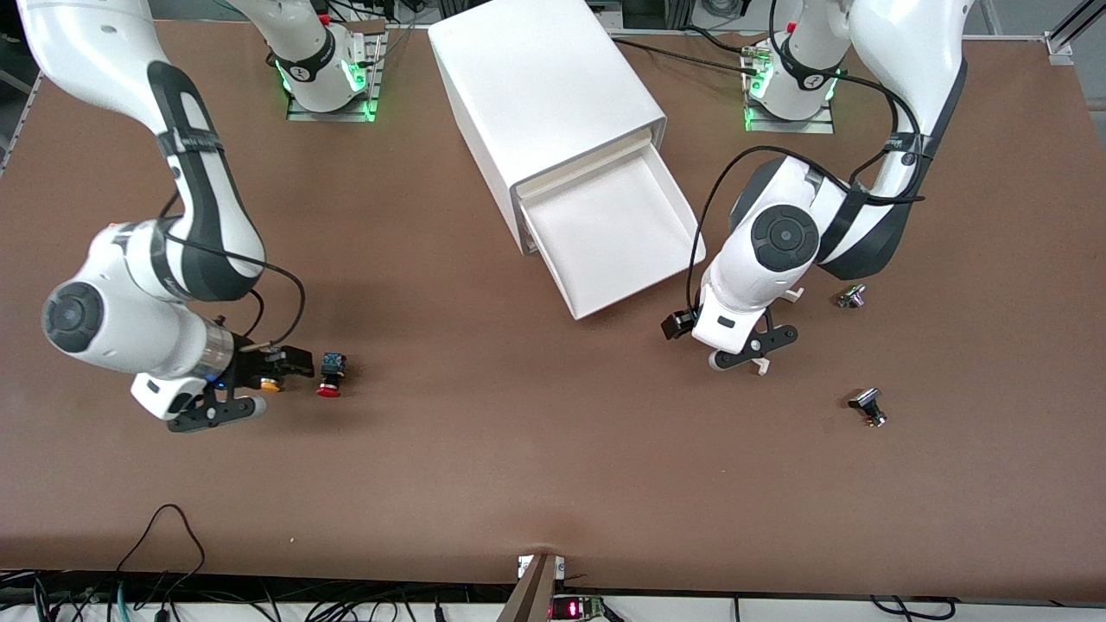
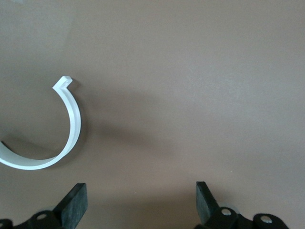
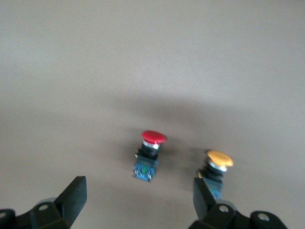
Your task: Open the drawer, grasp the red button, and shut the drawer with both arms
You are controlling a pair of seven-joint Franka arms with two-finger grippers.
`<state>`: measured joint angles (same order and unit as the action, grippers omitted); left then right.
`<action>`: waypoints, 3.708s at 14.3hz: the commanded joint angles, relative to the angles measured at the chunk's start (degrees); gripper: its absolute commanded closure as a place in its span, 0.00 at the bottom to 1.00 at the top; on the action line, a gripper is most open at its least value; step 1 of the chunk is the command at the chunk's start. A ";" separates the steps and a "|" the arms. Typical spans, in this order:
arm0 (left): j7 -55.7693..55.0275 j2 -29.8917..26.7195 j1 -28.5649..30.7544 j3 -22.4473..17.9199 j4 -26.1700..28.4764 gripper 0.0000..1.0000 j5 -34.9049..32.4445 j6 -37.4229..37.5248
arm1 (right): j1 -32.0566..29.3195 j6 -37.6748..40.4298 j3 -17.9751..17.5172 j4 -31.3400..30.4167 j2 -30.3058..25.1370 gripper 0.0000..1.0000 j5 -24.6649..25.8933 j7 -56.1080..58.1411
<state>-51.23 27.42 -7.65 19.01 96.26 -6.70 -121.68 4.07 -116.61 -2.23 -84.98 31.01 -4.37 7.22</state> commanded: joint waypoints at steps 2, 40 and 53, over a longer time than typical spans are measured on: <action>-3.07 2.02 -0.35 0.06 0.33 0.00 -1.73 -3.56 | 1.02 6.20 -0.41 -0.81 -7.79 0.01 6.12 -4.93; -24.70 1.50 -8.09 17.02 13.87 0.01 0.10 -7.00 | -4.95 32.77 -6.21 3.50 -29.08 0.01 6.22 -24.44; -6.62 -0.17 2.36 16.49 -3.25 0.00 -0.77 18.03 | -5.04 29.09 -4.36 3.50 -28.29 0.01 6.39 -15.40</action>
<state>-62.44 27.34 -7.46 35.26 98.04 -6.75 -109.32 -0.53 -86.42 -6.30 -81.77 2.47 1.53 -9.97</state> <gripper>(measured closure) 0.000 0.004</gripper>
